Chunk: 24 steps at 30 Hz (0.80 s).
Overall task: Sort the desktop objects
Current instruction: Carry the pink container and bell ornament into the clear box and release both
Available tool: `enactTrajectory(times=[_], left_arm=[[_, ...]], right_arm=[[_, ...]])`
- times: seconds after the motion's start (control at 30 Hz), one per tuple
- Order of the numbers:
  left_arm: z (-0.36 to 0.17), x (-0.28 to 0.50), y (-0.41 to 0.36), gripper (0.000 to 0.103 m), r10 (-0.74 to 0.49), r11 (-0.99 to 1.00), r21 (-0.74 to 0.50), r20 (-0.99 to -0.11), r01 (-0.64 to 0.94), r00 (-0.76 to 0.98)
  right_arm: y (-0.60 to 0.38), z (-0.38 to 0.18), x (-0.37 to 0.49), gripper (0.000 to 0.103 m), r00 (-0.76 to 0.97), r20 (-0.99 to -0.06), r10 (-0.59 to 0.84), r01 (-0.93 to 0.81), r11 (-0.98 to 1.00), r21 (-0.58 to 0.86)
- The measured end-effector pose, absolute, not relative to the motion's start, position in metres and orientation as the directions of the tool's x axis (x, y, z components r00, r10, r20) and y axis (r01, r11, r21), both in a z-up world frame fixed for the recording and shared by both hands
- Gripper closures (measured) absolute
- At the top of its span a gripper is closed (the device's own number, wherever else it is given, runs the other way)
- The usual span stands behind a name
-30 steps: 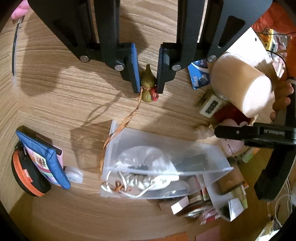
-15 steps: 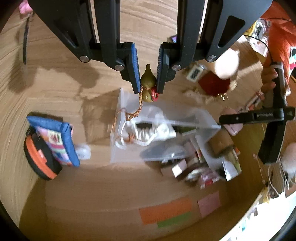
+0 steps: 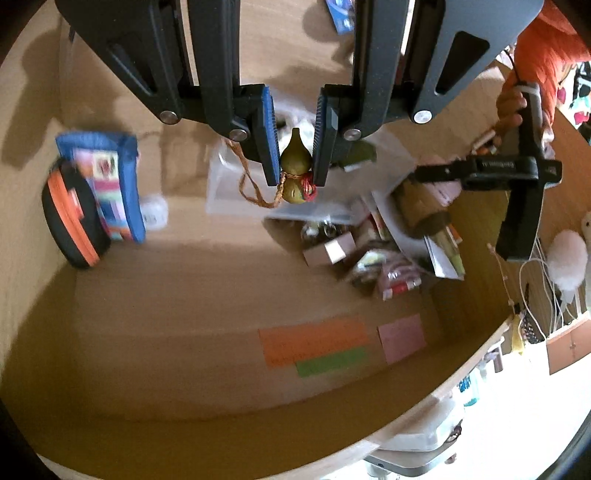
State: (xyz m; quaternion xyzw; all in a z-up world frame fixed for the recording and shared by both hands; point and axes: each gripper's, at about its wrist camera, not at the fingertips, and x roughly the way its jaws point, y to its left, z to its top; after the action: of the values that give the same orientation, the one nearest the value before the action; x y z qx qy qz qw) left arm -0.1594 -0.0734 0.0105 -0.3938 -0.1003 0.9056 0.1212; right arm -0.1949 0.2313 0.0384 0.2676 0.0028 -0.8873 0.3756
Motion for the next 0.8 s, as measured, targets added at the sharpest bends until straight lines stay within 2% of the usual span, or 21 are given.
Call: enactTrajectory(times=[0.27, 0.8], left_arm=[[0.009, -0.193, -0.064, 0.041, 0.286, -0.955, -0.268, -0.702, -0.13, -0.653], [-0.041, -0.258, -0.041, 0.041, 0.225, -0.974, -0.196, -0.795, -0.113, -0.564]], right_arm=[[0.188, 0.037, -0.217, 0.087, -0.538, -0.485, -0.689, 0.704, -0.684, 0.191], [0.147, -0.03, -0.267, 0.087, -0.451, -0.658, -0.603, 0.688, -0.704, 0.175]])
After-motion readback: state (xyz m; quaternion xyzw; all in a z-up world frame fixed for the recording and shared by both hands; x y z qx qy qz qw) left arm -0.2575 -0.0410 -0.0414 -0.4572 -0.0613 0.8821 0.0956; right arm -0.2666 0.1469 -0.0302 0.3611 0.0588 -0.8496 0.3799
